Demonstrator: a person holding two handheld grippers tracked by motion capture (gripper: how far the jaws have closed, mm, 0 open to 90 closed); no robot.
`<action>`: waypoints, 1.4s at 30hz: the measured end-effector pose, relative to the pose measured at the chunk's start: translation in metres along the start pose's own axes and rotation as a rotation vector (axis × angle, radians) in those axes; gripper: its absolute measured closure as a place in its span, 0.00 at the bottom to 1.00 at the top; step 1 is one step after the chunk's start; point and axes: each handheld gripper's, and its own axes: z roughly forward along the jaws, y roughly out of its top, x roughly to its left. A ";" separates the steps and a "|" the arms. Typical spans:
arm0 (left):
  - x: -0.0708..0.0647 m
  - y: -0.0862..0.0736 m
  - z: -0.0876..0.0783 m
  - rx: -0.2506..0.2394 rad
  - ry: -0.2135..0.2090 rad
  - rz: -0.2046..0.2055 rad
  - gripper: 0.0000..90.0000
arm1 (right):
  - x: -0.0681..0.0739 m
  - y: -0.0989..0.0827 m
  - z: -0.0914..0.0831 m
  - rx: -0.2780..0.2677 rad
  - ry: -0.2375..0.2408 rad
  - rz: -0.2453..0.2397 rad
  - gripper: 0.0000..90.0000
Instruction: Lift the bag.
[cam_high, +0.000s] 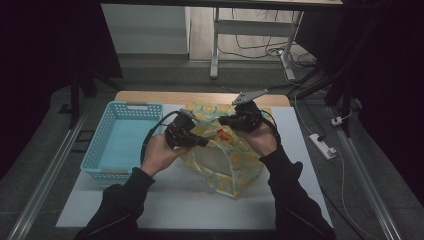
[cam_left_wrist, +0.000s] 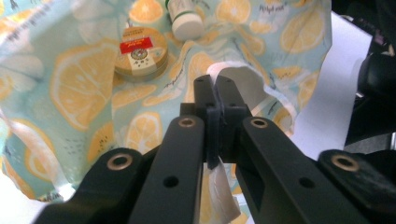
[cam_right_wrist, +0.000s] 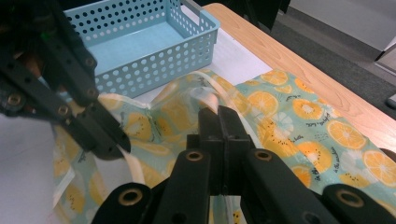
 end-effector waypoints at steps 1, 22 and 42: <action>0.000 0.002 -0.001 -0.002 0.000 -0.002 0.99 | -0.001 0.001 -0.001 0.003 -0.001 -0.001 1.00; 0.017 0.051 -0.055 -0.100 0.000 0.010 0.99 | 0.000 0.033 -0.020 -0.047 0.010 -0.035 1.00; 0.016 0.091 -0.109 -0.221 0.037 0.017 0.99 | -0.005 0.075 -0.054 -0.103 -0.029 -0.068 1.00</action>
